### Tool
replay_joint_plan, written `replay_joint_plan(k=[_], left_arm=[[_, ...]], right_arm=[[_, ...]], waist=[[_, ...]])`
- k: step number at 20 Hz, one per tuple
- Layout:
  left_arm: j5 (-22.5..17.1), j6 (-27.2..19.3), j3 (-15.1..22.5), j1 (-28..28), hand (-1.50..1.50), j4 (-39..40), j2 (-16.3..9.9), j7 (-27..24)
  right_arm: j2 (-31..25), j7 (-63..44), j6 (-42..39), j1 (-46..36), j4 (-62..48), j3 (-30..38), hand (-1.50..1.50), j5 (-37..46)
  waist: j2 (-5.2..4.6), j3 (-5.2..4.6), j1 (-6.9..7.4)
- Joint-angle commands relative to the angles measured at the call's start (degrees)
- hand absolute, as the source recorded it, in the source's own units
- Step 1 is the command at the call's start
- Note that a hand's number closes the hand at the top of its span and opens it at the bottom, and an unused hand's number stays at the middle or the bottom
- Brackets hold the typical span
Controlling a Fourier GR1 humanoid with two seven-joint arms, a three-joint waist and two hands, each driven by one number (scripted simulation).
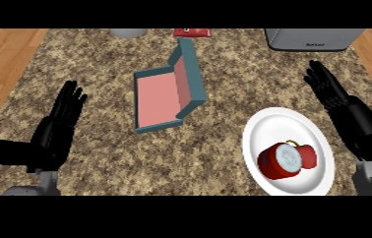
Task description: Pick the bell pepper from the plate and place it in the cardboard box
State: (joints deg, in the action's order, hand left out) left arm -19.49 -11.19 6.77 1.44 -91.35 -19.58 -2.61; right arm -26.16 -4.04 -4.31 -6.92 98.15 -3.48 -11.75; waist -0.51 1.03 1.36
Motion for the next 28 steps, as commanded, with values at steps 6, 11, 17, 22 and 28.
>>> replay_joint_plan(k=[6,11,17,22,28], left_arm=[[14.8,-5.2,2.6,-1.1,0.00,4.4,-6.9,2.6],[14.3,-5.5,3.1,-1.5,0.00,4.1,-6.1,5.8],[16.7,-4.1,2.8,1.0,0.00,5.7,-4.7,7.4],[17.0,-4.7,3.8,-2.0,0.00,3.1,-4.9,7.3],[17.5,-5.3,4.4,-2.7,0.00,3.8,-3.2,5.7]], right_arm=[[7.0,18.9,4.1,-6.3,0.9,-1.5,-1.50,7.7],[8.9,22.3,23.6,4.1,-7.9,5.4,-1.50,20.8],[3.2,29.2,16.5,5.0,-10.3,6.3,-1.50,21.7],[-7.7,15.9,15.7,7.7,-5.1,2.5,-1.50,36.0],[-19.1,2.1,0.5,11.1,-0.5,-2.5,-1.50,42.8]], waist=[[0.28,-0.86,-0.76],[0.25,-0.79,-1.98],[0.49,-1.03,-1.60],[0.70,-1.23,-1.66],[0.70,-1.37,-1.69]])
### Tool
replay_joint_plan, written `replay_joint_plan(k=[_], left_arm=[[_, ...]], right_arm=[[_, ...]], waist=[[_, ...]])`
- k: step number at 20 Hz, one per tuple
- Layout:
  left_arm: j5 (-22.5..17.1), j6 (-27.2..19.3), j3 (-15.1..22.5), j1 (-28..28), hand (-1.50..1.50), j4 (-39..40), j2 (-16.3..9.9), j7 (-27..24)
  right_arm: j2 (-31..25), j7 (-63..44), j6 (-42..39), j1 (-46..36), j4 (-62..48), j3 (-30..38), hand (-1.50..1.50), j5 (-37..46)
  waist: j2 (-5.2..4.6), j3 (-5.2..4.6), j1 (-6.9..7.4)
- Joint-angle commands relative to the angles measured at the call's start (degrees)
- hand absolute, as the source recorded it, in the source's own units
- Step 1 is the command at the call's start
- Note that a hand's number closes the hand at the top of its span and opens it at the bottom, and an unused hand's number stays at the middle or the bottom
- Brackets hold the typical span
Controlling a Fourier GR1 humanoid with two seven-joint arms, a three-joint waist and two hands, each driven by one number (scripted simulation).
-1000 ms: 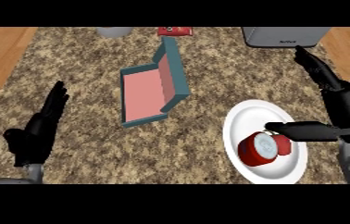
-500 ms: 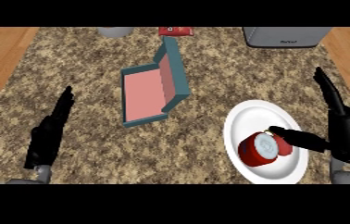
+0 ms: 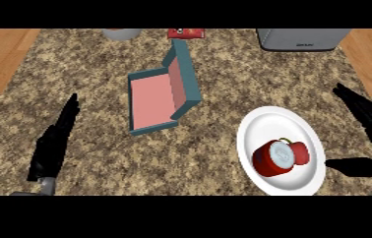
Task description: Pick the bell pepper from the plate and place it in the cardboard box
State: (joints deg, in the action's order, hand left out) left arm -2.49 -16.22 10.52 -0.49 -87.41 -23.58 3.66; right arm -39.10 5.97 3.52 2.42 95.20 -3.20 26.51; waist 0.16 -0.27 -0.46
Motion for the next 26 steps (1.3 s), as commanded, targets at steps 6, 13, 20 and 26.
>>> replay_joint_plan(k=[6,13,20,26], left_arm=[[0.4,0.8,-0.7,1.2,0.00,-0.5,-0.2,1.8],[1.4,3.9,-3.0,-1.1,0.00,-0.1,0.8,-0.7],[3.1,5.0,-5.8,1.3,0.00,-0.5,3.1,1.6],[7.1,4.5,-3.9,-1.6,0.00,-3.9,6.5,3.2]], right_arm=[[-6.6,-25.5,-20.2,3.2,15.8,-9.6,-1.50,6.7],[4.7,-36.5,-23.1,-1.4,15.0,-14.6,-1.50,14.8],[6.9,-30.1,-20.5,1.5,7.3,-11.8,-1.50,20.9],[9.8,-27.0,-18.5,2.6,3.5,-10.6,-1.50,24.6]], waist=[[0.04,0.08,-0.11],[-0.13,0.24,0.62],[-0.13,0.27,0.39],[-0.14,0.29,0.48]])
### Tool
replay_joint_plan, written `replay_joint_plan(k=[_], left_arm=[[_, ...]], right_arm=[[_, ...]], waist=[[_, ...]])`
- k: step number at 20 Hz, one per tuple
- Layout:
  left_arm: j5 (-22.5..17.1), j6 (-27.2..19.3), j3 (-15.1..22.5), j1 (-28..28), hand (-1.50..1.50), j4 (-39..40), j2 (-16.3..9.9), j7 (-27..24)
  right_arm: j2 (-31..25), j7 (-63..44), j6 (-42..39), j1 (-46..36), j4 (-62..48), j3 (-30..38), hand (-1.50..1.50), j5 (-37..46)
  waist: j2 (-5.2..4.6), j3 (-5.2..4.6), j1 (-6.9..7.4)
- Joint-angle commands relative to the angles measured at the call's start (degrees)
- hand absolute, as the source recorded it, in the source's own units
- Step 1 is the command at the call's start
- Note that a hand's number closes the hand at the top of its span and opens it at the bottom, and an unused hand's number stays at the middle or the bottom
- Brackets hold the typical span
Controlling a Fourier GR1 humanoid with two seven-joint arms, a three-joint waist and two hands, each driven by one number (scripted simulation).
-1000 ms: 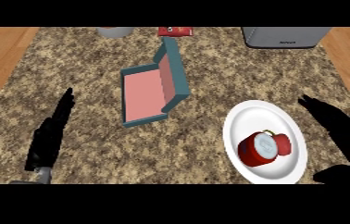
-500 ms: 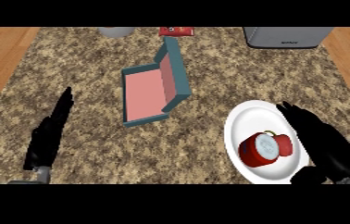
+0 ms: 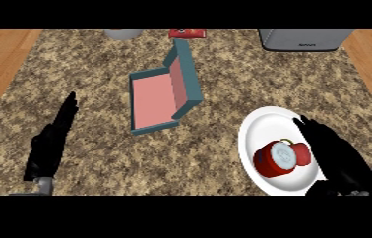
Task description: Pick the bell pepper from the plate and place it in the cardboard box
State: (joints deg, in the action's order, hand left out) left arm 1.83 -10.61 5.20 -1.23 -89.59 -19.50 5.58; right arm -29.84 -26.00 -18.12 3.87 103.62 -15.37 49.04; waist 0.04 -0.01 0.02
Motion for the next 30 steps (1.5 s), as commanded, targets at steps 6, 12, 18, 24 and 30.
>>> replay_joint_plan(k=[6,12,18,24,30], left_arm=[[4.9,1.3,-1.2,-2.1,0.00,-0.7,3.1,-0.7],[3.5,3.9,-5.3,6.0,0.00,9.5,4.1,-2.8],[8.5,2.2,-3.1,3.5,0.00,1.3,7.2,2.4],[8.4,4.1,-4.8,2.3,0.00,-0.4,8.3,2.3],[7.3,8.5,-7.9,1.7,0.00,1.6,6.5,-0.9]], right_arm=[[4.7,4.7,2.1,2.3,-2.8,0.9,-1.50,6.4],[7.9,5.6,1.1,-5.6,-10.4,3.5,-1.50,7.6],[9.8,8.8,2.9,-0.7,-9.9,4.3,-1.50,10.3],[9.5,13.4,4.4,-0.6,-13.7,7.9,-1.50,11.8],[13.0,11.4,3.6,-2.6,-16.3,5.6,-1.50,16.5]], waist=[[0.00,0.01,-0.06],[-0.13,0.00,0.02],[-0.03,0.01,-0.05],[-0.01,0.01,-0.05],[-0.03,0.01,0.04]])
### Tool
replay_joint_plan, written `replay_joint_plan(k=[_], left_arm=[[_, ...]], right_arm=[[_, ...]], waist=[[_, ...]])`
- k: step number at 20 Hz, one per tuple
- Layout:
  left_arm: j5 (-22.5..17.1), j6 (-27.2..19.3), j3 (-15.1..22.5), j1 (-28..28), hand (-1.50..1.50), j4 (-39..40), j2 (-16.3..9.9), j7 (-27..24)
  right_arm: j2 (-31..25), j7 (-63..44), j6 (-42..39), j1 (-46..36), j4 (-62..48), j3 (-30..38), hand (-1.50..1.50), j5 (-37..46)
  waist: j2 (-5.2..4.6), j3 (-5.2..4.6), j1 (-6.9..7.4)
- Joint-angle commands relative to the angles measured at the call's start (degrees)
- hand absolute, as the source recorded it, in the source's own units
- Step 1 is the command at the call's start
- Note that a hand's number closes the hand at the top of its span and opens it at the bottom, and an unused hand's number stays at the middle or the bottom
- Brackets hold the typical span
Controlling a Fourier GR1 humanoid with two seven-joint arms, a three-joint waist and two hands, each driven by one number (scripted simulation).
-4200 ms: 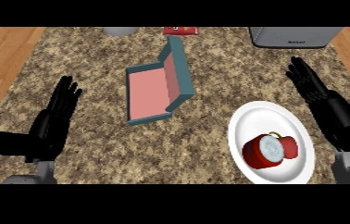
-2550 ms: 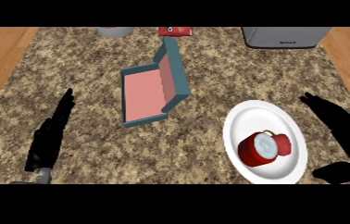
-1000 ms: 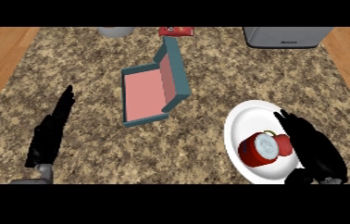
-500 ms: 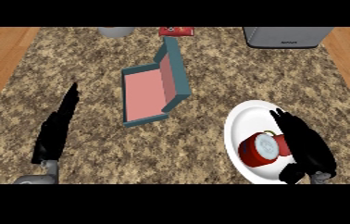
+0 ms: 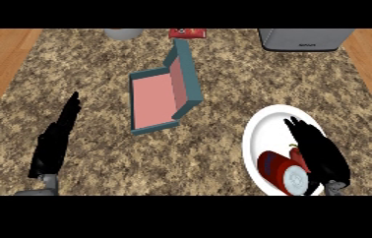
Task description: Pick the bell pepper from the plate and place it in the cardboard box
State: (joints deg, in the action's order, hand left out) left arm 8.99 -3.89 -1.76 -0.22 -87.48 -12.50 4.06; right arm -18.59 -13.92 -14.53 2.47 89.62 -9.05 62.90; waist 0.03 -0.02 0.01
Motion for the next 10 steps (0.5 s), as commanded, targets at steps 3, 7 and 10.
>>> replay_joint_plan(k=[3,7,10], left_arm=[[0.9,1.0,-1.5,0.6,0.00,-2.0,0.6,2.0],[-0.3,3.2,-2.3,-3.9,0.00,-5.9,-0.6,1.5],[1.6,1.1,-0.7,-1.1,0.00,-4.7,1.0,2.8]], right_arm=[[1.2,1.9,-2.0,-0.7,-2.2,1.5,-1.50,0.4],[-1.4,5.3,-0.5,-0.2,-0.3,2.9,1.50,0.7],[1.0,3.5,12.3,2.7,-1.3,-1.0,1.50,8.8]], waist=[[0.00,0.02,-0.01],[0.05,0.02,0.12],[0.09,0.04,-0.08]])
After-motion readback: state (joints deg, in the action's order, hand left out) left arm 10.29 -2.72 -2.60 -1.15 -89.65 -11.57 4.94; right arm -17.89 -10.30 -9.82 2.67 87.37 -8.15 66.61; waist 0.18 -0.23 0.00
